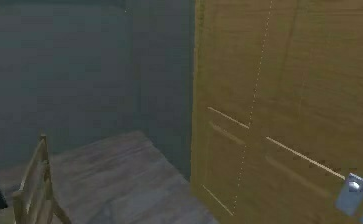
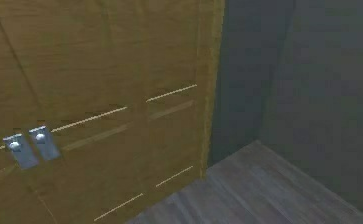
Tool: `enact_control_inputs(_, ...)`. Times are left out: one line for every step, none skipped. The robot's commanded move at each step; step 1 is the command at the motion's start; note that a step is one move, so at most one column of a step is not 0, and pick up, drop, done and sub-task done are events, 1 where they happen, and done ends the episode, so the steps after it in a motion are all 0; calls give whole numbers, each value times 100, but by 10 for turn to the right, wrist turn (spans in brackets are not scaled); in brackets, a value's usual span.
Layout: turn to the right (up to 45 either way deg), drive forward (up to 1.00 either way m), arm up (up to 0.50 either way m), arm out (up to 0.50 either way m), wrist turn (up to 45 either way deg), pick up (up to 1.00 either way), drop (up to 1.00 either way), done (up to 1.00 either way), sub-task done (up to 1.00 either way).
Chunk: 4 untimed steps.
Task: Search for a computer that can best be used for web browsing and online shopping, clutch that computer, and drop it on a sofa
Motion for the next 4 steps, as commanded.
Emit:
enact_control_inputs(-330,0,0,0,0,0,0,0,0)
enact_control_inputs(0,60,0,0,0,0,0,0,0)
enact_control_inputs(-450,0,0,0,0,0,0,0,0)
enact_control_inputs(-450,0,0,0,0,0,0,0,0)
